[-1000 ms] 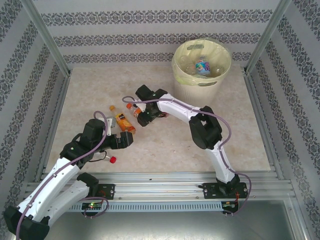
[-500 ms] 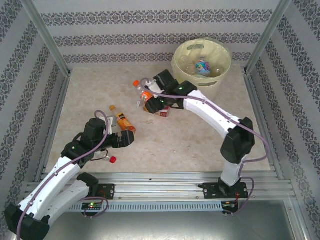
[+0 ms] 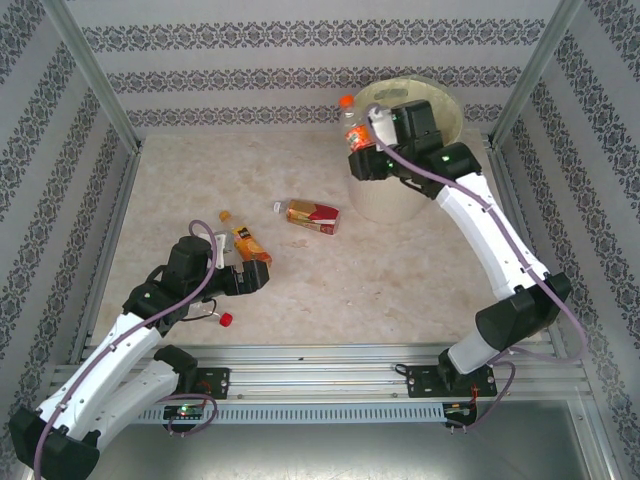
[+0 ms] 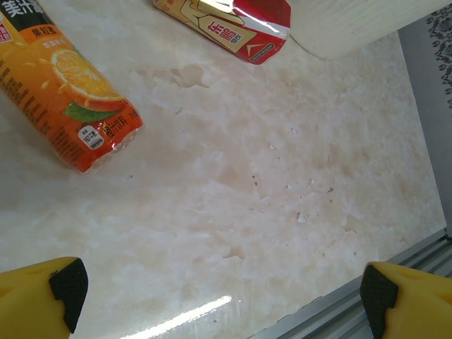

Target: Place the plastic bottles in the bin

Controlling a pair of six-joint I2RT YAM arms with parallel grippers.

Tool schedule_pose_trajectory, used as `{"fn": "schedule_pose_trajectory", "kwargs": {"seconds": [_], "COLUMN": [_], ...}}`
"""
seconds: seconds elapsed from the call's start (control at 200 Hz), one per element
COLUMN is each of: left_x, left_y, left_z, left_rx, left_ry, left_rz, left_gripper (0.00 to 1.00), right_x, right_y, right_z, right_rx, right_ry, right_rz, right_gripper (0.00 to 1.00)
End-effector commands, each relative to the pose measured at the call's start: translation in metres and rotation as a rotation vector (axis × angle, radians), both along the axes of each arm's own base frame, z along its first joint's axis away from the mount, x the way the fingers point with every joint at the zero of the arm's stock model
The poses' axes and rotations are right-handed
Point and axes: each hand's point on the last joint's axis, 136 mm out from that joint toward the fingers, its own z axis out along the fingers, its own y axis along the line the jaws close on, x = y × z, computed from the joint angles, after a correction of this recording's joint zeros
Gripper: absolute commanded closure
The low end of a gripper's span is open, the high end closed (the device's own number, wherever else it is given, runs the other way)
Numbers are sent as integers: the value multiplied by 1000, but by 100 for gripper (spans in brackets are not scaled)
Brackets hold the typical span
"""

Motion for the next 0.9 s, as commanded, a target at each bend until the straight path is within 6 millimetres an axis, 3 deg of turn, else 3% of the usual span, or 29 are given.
{"fn": "schedule_pose_trajectory", "kwargs": {"seconds": [0.0,0.205,0.37,0.674,0.894], "left_x": [5,7,6,4,1], "left_y": [3,9,13,20,25], "left_z": [6,24,24,32,15], "left_rx": [-20,-52,6,71,141], "left_ry": [-4,-64,-50,-95,42], "left_rz": [46,91,85,61,79], "left_gripper": [0,0,0,0,0], "right_x": [10,33,52,73,79], "right_y": [-27,-70,-103,-137,-154], "right_z": [18,20,13,-9,-2], "right_rx": [19,6,-11,-104,-126], "right_ry": [-7,15,55,115,107], "right_rz": [-106,-230,-317,-422,-494], "right_gripper": [48,48,48,46,31]}}
